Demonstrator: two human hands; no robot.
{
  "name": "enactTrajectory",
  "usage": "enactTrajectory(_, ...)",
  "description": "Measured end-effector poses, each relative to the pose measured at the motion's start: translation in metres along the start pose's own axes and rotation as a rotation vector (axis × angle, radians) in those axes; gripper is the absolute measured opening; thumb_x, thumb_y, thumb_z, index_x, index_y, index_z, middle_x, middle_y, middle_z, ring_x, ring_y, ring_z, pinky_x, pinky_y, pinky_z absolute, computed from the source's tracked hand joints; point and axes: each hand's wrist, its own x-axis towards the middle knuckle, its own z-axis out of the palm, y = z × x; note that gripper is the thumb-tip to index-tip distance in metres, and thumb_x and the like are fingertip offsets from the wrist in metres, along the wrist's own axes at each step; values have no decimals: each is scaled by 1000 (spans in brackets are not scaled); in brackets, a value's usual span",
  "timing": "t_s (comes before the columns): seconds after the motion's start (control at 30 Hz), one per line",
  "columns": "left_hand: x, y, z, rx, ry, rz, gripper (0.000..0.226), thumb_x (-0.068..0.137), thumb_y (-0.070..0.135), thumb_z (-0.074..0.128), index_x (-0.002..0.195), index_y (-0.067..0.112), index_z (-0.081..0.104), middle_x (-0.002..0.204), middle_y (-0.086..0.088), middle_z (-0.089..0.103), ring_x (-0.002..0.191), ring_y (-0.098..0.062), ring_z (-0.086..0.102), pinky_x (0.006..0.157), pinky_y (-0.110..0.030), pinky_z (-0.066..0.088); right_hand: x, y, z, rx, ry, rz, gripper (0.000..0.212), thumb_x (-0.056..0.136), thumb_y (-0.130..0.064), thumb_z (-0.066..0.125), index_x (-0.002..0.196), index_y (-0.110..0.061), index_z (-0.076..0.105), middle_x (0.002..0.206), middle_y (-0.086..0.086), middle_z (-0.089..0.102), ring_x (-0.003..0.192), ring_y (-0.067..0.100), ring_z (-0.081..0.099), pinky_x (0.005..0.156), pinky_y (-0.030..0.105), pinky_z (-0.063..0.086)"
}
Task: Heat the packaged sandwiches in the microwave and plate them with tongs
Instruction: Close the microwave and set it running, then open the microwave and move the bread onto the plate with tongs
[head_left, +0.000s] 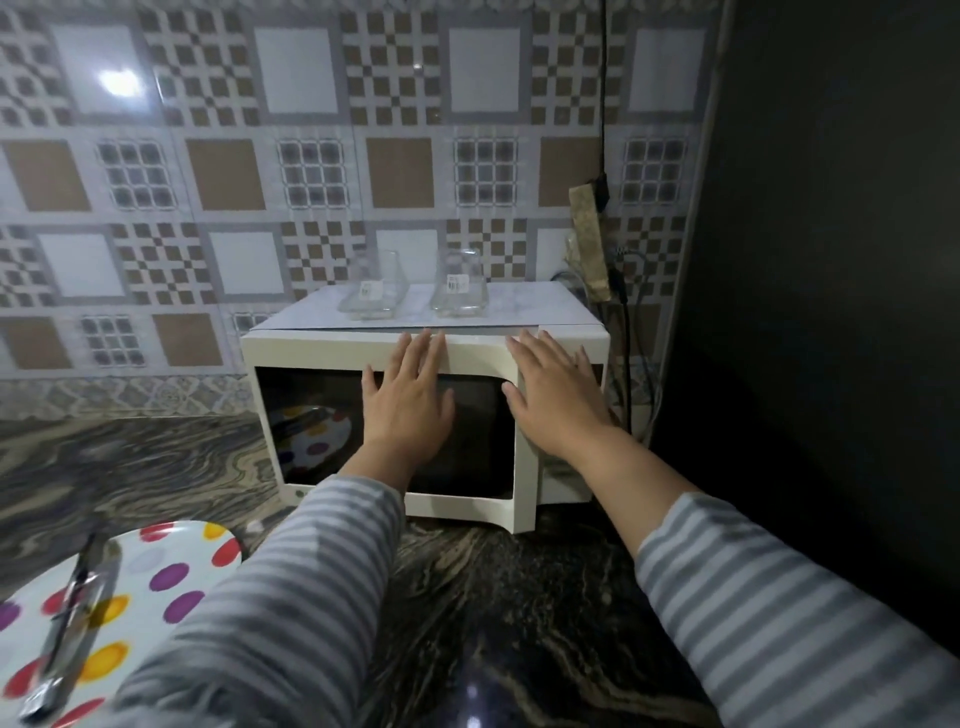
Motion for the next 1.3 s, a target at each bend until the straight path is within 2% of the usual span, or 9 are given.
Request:
enactTrajectory(0.17,-14,-4,-13,-11,-75,17,78,94,37,45,152,24,-6,160,8,-8,146,-14,-15,116,-57,11,-21,-16,-3,-68,-8,29,60,101,-37,32,153,-20,8,162,0,8,149,19,-1,120,50,4)
enactTrajectory(0.33,-33,-17,-34,-71,-104,81,79,92,31,49,152,24,-3,160,8,-5,146,-13,-12,116,-55,14,-48,-48,-13,-136,3,85,62,100,-39,33,153,-20,8,161,0,10,149,21,2,120,49,2)
enactTrajectory(0.6,-75,-54,-69,-128,-165,199,82,90,29,49,152,23,-5,160,8,-9,147,-13,-11,117,-55,6,-100,-134,-27,-199,67,227,61,99,-39,37,152,-19,14,159,3,16,148,23,5,120,50,3)
enactTrajectory(0.77,-118,-94,-97,-167,-232,254,82,90,31,50,152,22,-3,160,6,-8,147,-15,-9,115,-59,4,-125,-200,-34,-267,81,287,59,99,-40,37,151,-20,18,157,7,19,148,26,4,117,53,-4)
enactTrajectory(0.87,-146,-133,-111,-181,-299,209,78,90,32,52,152,25,4,160,6,-5,147,-16,-7,115,-58,3,-132,-246,-34,-344,104,251,56,98,-39,37,150,-22,22,157,9,20,148,28,2,115,56,-8)
enactTrajectory(0.97,-173,-184,-115,-164,-356,136,72,91,31,51,151,26,12,160,5,-1,147,-17,-4,115,-58,5,-134,-294,-26,-357,100,127,53,97,-37,37,148,-23,28,158,11,19,148,29,-1,117,57,-7)
enactTrajectory(1.1,-208,-255,-113,-152,-404,-8,63,91,35,51,148,25,24,160,3,6,147,-19,3,114,-60,9,-135,-347,5,-247,-25,-13,51,96,-29,40,147,-25,31,159,8,17,149,25,-2,118,52,-8)
enactTrajectory(1.2,-231,-303,-104,-165,-424,-161,59,91,36,50,145,24,30,157,1,15,145,-20,14,114,-56,16,-137,-376,42,-134,-133,-24,51,95,-27,43,146,-23,34,157,7,23,148,24,5,119,48,1)
enactTrajectory(1.3,-251,-343,-91,-200,-429,-297,58,91,38,48,145,23,33,156,-6,21,144,-23,19,114,-51,22,-140,-391,83,30,-248,52,50,96,-30,44,144,-20,36,151,7,32,143,26,20,116,43,20)
